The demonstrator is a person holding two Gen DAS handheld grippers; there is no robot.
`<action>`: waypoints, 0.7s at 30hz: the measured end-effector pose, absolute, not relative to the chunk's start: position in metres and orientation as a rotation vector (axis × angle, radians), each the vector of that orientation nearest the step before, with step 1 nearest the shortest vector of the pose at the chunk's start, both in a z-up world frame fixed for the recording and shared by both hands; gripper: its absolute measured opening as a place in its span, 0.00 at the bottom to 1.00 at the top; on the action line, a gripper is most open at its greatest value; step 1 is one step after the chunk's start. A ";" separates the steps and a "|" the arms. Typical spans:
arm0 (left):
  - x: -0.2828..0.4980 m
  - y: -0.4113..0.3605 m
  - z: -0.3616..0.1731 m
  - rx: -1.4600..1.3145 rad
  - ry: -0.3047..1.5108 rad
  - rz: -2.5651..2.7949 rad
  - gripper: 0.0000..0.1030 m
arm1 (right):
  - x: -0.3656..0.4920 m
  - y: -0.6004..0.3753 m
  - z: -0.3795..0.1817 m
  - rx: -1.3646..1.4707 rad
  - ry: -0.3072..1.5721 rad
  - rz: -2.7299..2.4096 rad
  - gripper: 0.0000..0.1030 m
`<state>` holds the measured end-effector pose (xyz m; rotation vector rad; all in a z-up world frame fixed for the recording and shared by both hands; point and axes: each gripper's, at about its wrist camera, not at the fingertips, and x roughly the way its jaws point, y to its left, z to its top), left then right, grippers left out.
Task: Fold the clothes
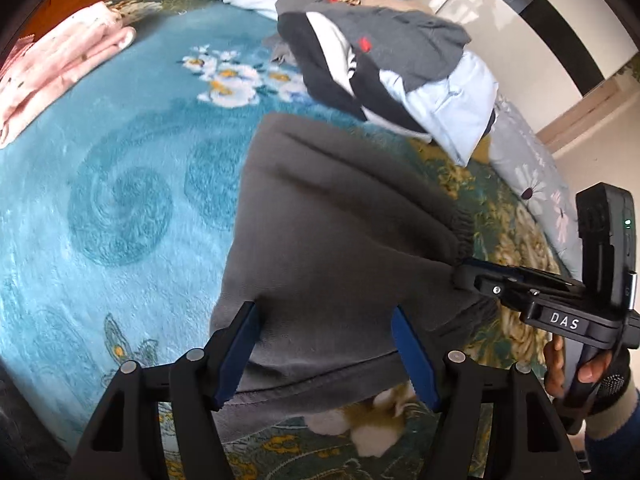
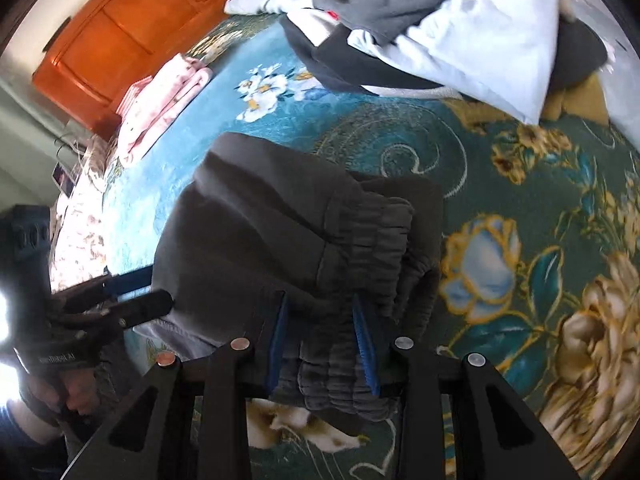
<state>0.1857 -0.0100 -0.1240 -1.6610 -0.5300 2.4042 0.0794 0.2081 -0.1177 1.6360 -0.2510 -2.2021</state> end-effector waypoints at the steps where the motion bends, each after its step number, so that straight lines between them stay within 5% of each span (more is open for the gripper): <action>1: 0.184 -0.009 -0.125 -1.668 -0.519 2.404 0.69 | 0.078 0.209 -0.120 1.638 -0.269 -2.200 0.33; 10: 0.180 -0.001 -0.138 -1.735 -0.443 2.394 0.69 | 0.076 0.216 -0.132 1.638 -0.366 -2.179 0.33; 14: 0.183 -0.017 -0.132 -1.701 -0.551 2.403 0.69 | 0.078 0.217 -0.126 1.635 -0.377 -2.178 0.34; 16: 0.188 -0.035 -0.126 -1.669 -0.662 2.415 0.71 | 0.080 0.222 -0.120 1.596 -0.434 -2.171 0.45; 18: 0.191 -0.052 -0.122 -1.640 -0.770 2.421 0.71 | 0.084 0.231 -0.115 1.551 -0.511 -2.184 0.78; 21: 0.190 -0.061 -0.132 -1.655 -0.878 2.376 0.74 | 0.088 0.243 -0.115 1.540 -0.580 -2.231 0.79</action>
